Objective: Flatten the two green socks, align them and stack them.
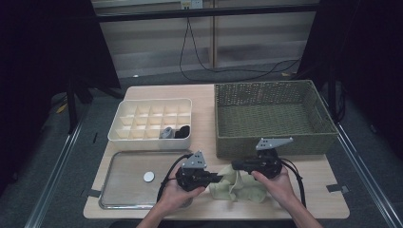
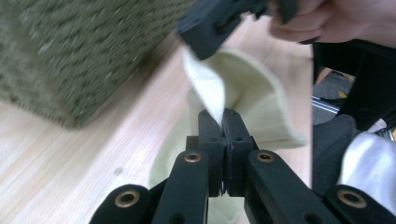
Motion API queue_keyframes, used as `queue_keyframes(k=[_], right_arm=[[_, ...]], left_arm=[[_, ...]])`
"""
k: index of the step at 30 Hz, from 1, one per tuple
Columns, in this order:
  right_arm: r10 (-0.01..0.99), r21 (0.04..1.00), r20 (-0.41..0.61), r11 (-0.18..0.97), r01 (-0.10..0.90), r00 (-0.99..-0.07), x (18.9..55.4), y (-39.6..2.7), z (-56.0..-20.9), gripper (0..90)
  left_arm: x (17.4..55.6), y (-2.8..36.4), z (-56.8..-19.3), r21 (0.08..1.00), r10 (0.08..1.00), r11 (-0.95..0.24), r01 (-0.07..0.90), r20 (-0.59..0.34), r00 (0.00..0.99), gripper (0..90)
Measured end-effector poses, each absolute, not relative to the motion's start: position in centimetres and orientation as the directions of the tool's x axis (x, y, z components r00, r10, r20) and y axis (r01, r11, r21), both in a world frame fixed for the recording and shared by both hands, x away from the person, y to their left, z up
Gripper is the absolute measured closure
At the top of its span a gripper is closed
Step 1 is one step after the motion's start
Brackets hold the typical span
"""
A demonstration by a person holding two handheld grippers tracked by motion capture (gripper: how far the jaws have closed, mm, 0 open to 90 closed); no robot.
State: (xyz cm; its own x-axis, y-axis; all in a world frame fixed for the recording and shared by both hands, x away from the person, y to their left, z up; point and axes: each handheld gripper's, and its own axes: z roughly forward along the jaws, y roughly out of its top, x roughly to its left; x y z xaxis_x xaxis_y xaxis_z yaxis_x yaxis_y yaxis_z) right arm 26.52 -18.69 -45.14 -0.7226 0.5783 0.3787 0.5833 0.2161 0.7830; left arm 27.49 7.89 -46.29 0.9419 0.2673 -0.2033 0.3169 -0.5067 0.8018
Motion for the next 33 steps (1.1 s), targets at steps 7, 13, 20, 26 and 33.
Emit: queue_keyframes(k=[7, 13, 20, 26, 33], right_arm=[[0.571, 0.789, 0.376, 0.216, 0.575, -0.730, 25.4, -19.1, -44.5, 74.6], [0.578, 0.794, 0.380, 0.197, 0.575, -0.722, 24.1, -20.7, -44.0, 73.4], [0.560, 0.765, 0.391, 0.244, 0.597, -0.730, 21.6, -20.8, -45.3, 74.9], [0.536, 0.733, 0.392, 0.310, 0.606, -0.748, 20.1, -19.4, -46.6, 69.2], [0.536, 0.709, 0.367, 0.368, 0.602, -0.760, 20.4, -17.9, -48.3, 58.7]], left_arm=[[27.9, 8.1, -46.9, 0.783, 0.288, -0.523, 0.336, -0.208, 0.935, 88.8], [28.0, 8.5, -47.4, 0.763, 0.307, -0.541, 0.354, -0.213, 0.927, 88.7], [27.9, 8.8, -47.7, 0.758, 0.317, -0.540, 0.367, -0.221, 0.923, 88.6], [27.7, 8.7, -47.6, 0.758, 0.312, -0.542, 0.363, -0.220, 0.924, 88.5], [27.7, 8.7, -47.8, 0.760, 0.308, -0.541, 0.361, -0.220, 0.926, 88.2]])
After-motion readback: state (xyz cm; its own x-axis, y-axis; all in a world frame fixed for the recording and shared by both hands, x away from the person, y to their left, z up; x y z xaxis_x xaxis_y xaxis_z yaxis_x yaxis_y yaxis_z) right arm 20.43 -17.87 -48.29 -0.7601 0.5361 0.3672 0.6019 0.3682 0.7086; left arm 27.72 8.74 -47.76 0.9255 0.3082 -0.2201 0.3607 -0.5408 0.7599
